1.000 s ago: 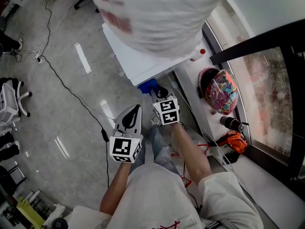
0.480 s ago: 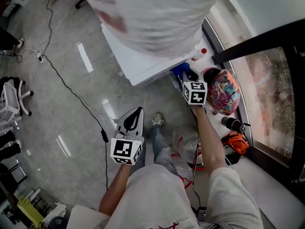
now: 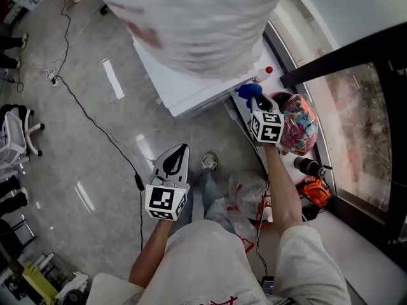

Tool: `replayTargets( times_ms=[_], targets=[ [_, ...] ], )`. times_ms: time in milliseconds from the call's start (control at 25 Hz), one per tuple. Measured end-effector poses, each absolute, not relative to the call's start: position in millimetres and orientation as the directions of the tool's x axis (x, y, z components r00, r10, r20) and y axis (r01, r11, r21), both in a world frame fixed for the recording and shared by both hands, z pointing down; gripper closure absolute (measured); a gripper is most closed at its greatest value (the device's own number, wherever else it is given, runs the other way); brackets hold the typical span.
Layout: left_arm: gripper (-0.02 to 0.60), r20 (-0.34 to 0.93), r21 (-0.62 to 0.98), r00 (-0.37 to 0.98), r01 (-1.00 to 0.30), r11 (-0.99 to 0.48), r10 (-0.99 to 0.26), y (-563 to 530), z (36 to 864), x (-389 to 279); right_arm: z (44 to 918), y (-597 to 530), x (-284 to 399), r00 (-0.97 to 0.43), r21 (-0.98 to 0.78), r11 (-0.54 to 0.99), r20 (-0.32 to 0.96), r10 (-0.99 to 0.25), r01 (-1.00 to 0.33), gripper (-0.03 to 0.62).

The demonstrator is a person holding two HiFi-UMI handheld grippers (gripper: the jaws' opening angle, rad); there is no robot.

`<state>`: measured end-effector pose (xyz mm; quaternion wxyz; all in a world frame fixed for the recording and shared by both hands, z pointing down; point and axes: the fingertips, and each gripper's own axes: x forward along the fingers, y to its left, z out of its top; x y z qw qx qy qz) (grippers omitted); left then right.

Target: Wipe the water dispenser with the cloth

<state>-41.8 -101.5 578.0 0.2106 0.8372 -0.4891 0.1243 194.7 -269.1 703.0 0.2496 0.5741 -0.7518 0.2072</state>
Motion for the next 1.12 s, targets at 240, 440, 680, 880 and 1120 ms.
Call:
replayTargets(
  times_ms=[240,440,680,880,1120],
  targets=[
    [0.571,0.409,0.220,0.489,-0.872,-0.437,-0.770,-101,571,-44,668,-214,145,-0.301,-0.087,0.304,0.542,-0.785,-0.949,0.514],
    [0.571,0.424,0.202,0.448,-0.894,-0.400,-0.787,-98,572,-66,619,-167,44,-0.513,-0.174,0.492,0.450,-0.731,-0.853,0.514],
    [0.571,0.422,0.198,0.410,-0.912,-0.359,-0.808,-94,569,-83,602,-146,-30,-0.644,-0.146,0.650,0.412,-0.645,-0.745,0.514],
    [0.571,0.413,0.205,0.411,-0.911,-0.357,-0.812,-92,567,-81,603,-164,-22,-0.617,-0.128,0.628,0.416,-0.668,-0.767,0.514],
    [0.571,0.409,0.207,0.419,-0.908,-0.365,-0.810,-93,565,-80,613,-205,42,-0.494,-0.077,0.518,0.447,-0.745,-0.852,0.514]
  ],
)
